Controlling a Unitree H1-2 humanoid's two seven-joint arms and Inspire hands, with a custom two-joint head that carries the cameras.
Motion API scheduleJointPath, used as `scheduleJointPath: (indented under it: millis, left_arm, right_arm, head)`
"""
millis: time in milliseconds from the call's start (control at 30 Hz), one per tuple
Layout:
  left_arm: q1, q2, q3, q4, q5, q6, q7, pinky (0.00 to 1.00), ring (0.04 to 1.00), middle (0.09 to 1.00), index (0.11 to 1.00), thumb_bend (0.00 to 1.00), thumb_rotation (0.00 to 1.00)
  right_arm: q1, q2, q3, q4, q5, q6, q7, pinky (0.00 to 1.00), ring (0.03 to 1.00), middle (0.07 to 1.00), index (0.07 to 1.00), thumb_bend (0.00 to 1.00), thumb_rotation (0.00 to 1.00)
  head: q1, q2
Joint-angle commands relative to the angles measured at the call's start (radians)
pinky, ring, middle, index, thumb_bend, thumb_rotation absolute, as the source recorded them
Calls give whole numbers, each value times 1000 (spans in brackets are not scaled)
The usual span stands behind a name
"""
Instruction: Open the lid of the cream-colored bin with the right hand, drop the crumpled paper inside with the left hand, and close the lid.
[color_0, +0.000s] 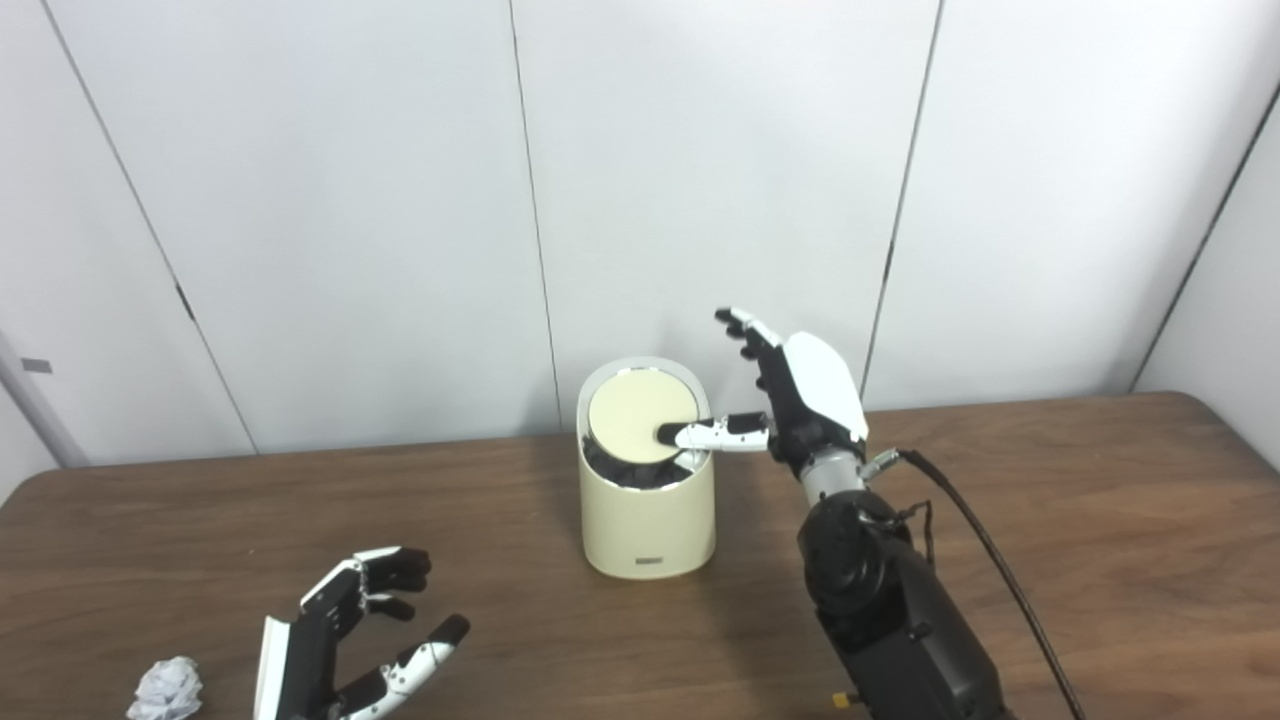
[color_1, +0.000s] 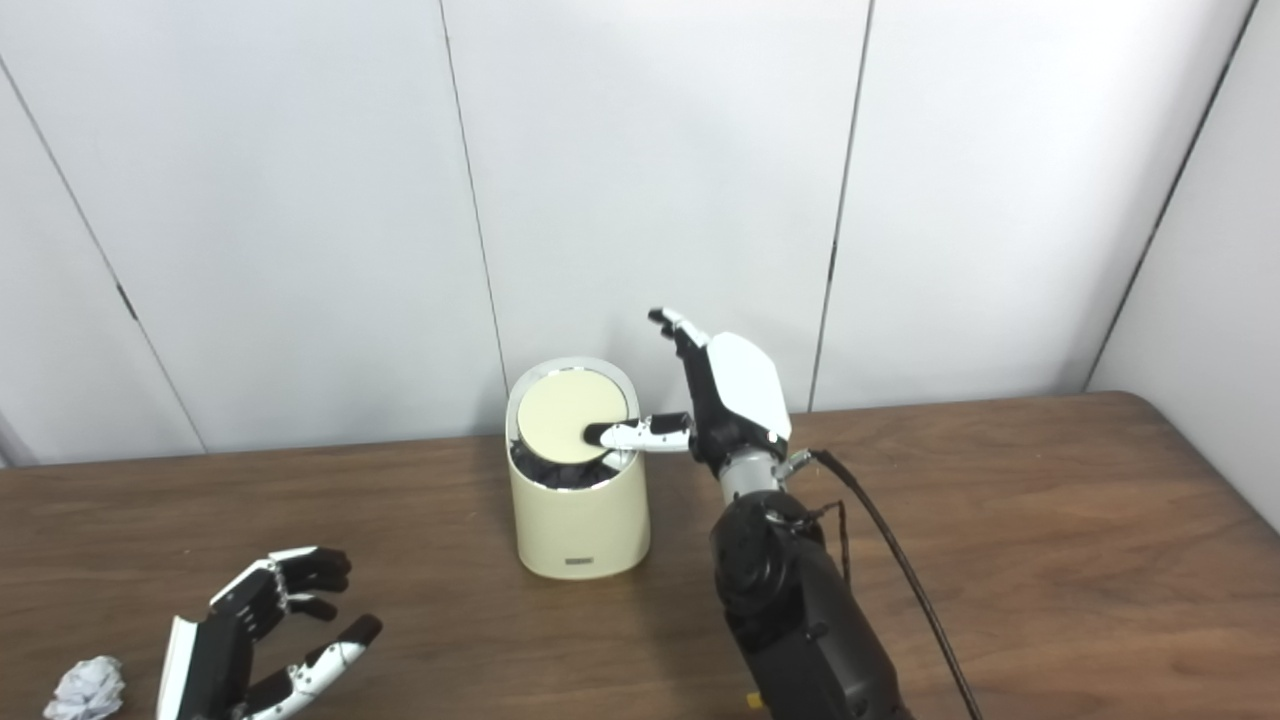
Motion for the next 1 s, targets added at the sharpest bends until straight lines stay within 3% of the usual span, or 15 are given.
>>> scheduleJointPath:
  millis: [0,300,600,967]
  left_arm:
    - [4,-10,-10,-9,14,-8,8,514,620,642,629,747,174]
    - [11,-16,-16,-28,29,7,13,516,621,642,631,751,188]
    - [18,-21,-18,-42,31,21,12,521,621,643,633,744,183]
    - [14,-17,-14,-36,22,22,11,521,623,643,631,754,190]
  right_arm:
    - [-46,1,14,-3,-24,-3,-17,689,807,837,846,1000,415]
    - [-41,-4,48,37,-26,1,-17,714,832,854,854,1000,419]
    - [-42,-5,68,57,-32,11,-21,733,832,849,850,1000,359]
    - [-44,-24,94,61,-47,32,-20,734,825,853,854,975,183]
  head:
    - [0,0]
    - [8,5]
    - [7,12]
    - [3,9]
